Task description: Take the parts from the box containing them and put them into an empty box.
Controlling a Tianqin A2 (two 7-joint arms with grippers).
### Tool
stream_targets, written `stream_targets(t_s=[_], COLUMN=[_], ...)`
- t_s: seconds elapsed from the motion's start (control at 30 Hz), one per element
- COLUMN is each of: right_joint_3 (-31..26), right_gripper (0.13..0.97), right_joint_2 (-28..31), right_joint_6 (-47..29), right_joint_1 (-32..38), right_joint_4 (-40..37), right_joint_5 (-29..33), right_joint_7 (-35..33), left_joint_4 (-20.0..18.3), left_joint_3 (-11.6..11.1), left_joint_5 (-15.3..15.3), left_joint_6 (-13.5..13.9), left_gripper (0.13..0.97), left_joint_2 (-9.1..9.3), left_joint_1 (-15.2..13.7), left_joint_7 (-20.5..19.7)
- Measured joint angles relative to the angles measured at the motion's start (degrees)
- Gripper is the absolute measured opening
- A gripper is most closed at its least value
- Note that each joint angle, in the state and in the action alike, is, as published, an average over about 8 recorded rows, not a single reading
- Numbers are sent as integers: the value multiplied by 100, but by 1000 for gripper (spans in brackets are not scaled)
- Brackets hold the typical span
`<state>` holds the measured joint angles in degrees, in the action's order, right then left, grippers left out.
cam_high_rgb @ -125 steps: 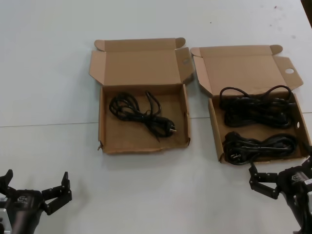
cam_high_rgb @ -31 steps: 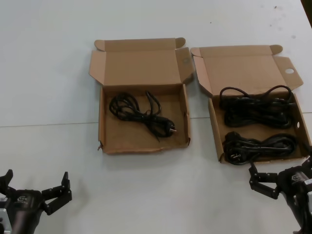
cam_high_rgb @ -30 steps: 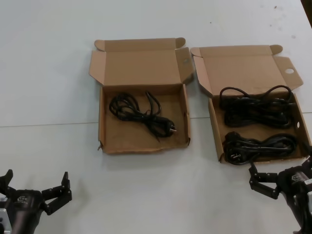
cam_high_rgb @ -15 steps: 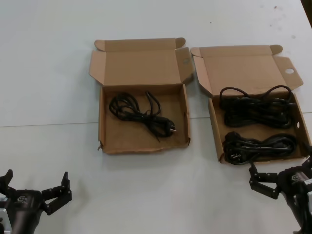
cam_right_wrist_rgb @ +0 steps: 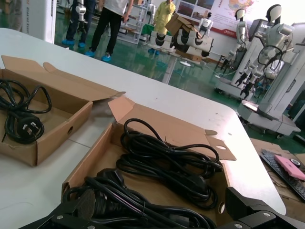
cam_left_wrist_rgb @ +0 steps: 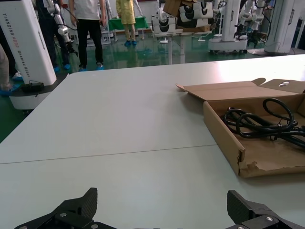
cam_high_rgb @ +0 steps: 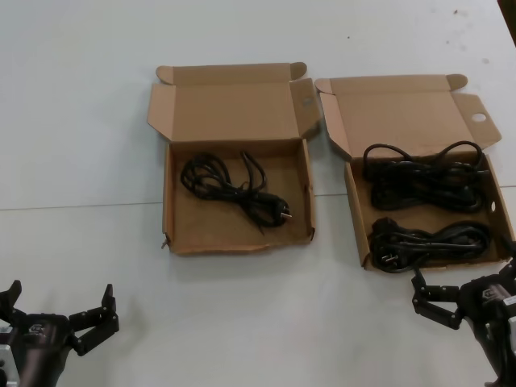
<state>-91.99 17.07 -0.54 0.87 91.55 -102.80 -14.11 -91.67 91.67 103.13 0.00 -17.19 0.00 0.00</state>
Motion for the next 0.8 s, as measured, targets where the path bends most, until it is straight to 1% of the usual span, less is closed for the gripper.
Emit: stream_targets(t_s=[0.8], right_joint_3=[0], right_gripper=[966], right_joint_2=[0], right_joint_6=[0], right_joint_1=[0], right_joint_4=[0], right_joint_5=[0], right_joint_7=[0], left_joint_4=[0], left_joint_3=[0], left_joint_5=[0], left_joint_6=[0], left_gripper=[966], left_joint_2=[0], left_joint_1=[0], left_joint_7=[0])
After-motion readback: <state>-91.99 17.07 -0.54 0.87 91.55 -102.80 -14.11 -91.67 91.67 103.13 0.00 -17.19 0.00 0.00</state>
